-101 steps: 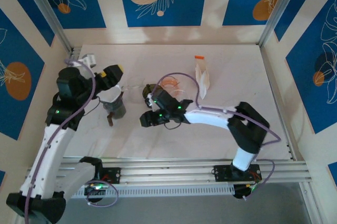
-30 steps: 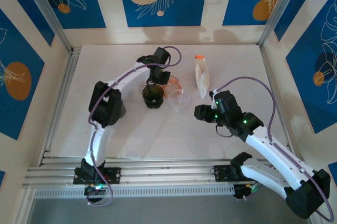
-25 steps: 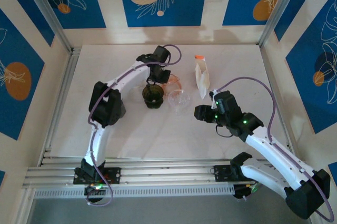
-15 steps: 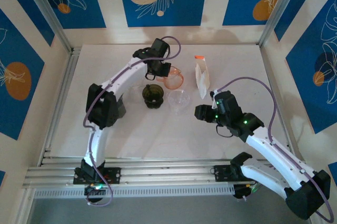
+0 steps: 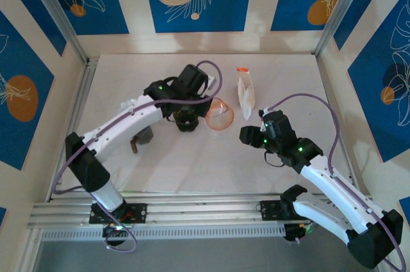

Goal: Place the coffee filter in the dripper

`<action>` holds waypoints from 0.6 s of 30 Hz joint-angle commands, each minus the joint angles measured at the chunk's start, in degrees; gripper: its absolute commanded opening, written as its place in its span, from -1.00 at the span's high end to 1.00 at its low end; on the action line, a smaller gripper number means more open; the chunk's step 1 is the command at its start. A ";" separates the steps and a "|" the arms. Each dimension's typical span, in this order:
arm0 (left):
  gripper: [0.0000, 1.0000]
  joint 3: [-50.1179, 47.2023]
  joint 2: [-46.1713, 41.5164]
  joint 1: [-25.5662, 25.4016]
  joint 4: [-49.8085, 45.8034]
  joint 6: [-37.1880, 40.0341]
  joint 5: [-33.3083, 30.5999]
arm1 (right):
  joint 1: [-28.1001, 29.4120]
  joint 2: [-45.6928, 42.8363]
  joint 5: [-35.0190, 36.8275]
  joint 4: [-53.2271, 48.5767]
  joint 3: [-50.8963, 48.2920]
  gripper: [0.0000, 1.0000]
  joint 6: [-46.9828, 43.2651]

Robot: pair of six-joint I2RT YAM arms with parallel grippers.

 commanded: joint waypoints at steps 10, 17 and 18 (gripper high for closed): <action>0.79 -16.97 -2.74 -6.81 3.81 -4.84 -4.22 | -0.38 -1.06 0.99 -1.10 -0.17 -0.13 1.72; 0.74 -22.24 -1.81 -7.97 6.52 -5.95 -4.14 | -0.35 -0.05 0.50 -0.89 -0.36 -0.13 2.15; 0.73 -22.48 -1.35 -8.32 6.84 -6.02 -4.34 | -0.37 0.10 0.44 -0.71 -0.35 -0.13 2.25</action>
